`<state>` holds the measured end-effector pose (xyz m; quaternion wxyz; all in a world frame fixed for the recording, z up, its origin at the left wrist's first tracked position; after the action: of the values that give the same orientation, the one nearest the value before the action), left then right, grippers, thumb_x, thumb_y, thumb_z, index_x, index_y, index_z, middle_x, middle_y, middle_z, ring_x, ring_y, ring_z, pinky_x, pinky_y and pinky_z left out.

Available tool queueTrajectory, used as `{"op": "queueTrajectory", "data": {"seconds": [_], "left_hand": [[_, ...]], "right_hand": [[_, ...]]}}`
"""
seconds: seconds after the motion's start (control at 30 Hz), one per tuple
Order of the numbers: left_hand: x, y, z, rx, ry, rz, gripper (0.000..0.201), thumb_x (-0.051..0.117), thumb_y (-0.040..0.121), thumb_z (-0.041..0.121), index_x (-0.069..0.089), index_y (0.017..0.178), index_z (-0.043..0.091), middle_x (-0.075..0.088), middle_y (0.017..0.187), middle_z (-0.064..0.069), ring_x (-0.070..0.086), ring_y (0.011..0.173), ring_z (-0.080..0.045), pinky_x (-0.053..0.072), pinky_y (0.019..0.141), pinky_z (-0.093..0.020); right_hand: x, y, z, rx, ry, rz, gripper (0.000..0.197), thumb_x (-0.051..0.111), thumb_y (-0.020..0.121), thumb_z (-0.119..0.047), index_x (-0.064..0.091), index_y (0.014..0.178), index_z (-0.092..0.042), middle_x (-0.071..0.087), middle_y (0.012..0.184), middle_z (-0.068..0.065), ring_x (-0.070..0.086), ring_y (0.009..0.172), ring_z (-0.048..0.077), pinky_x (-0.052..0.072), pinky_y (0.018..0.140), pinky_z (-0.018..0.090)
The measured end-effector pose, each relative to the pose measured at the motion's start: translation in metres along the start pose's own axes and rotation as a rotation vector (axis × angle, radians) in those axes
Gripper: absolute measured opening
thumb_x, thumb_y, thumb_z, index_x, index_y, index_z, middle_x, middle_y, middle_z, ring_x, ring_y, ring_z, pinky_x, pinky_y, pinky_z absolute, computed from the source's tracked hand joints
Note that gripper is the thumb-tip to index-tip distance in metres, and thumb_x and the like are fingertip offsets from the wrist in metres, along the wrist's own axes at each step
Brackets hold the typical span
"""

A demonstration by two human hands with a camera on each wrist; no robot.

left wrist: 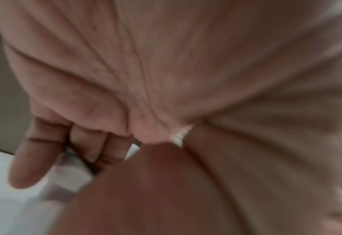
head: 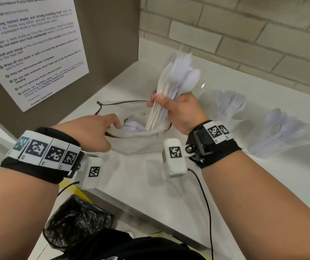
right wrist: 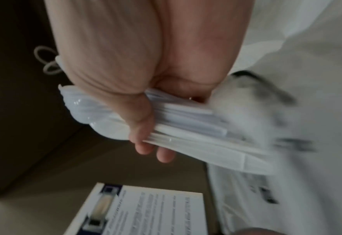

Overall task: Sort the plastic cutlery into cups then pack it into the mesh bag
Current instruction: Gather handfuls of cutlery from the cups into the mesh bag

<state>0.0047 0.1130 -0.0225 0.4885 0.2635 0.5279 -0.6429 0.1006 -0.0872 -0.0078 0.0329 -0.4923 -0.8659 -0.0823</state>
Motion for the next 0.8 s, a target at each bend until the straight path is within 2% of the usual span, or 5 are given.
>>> {"op": "queueTrajectory", "data": {"seconds": [0.17,0.4,0.5,0.63,0.8], "left_hand": [[-0.01,-0.005,0.004,0.003,0.093,-0.022,0.055,0.055,0.066,0.026,0.04,0.11,0.056,0.054,0.112,0.026,0.052,0.097,-0.014,0.044,0.089,-0.032],[-0.054,-0.028,0.049,0.388,-0.617,0.503,0.031,0.053,0.085,0.008,0.062,0.097,0.034,0.067,0.092,0.008,0.06,0.074,0.004,0.045,0.069,-0.008],[-0.049,-0.018,0.085,0.576,-0.844,0.485,0.039,0.054,0.089,0.026,0.046,0.123,0.045,0.055,0.119,0.008,0.06,0.108,-0.008,0.048,0.098,-0.034],[-0.034,0.008,0.12,0.616,-0.962,0.308,0.04,0.046,0.092,0.049,0.033,0.126,0.063,0.039,0.143,0.008,0.042,0.13,-0.002,0.041,0.105,-0.038],[-0.021,0.021,0.14,0.559,-0.931,0.294,0.028,0.038,0.102,0.031,0.054,0.123,0.024,0.061,0.116,0.002,0.057,0.088,-0.003,0.046,0.076,-0.022]], "right_hand": [[-0.019,0.002,-0.036,-0.048,0.431,0.088,0.019,0.042,0.096,0.004,0.057,0.091,-0.008,0.066,0.074,0.003,0.065,0.074,0.022,0.05,0.088,0.043],[-0.033,-0.031,-0.04,0.118,0.374,0.03,0.017,0.045,0.094,0.003,0.057,0.094,-0.008,0.063,0.076,0.004,0.063,0.073,0.02,0.055,0.072,0.033],[-0.025,-0.043,-0.022,0.232,0.321,-0.039,0.014,0.05,0.091,0.005,0.058,0.095,-0.005,0.064,0.074,0.006,0.065,0.067,0.019,0.057,0.068,0.03],[-0.02,-0.058,-0.01,0.352,0.284,-0.163,0.018,0.056,0.081,0.0,0.06,0.099,-0.004,0.065,0.076,0.009,0.066,0.068,0.02,0.057,0.065,0.03],[-0.027,-0.072,-0.003,0.428,0.29,-0.246,0.033,0.066,0.077,-0.01,0.054,0.107,-0.005,0.063,0.083,0.007,0.066,0.071,0.017,0.056,0.066,0.032]]}}
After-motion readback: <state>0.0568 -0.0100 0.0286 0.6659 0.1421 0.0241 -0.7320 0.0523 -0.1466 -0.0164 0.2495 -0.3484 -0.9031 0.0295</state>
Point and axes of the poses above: each hand's wrist, its own y-axis towards the middle knuckle, its own x-axis out of the palm, z = x × y, the point moved 2 cm from there along y, towards the middle knuckle
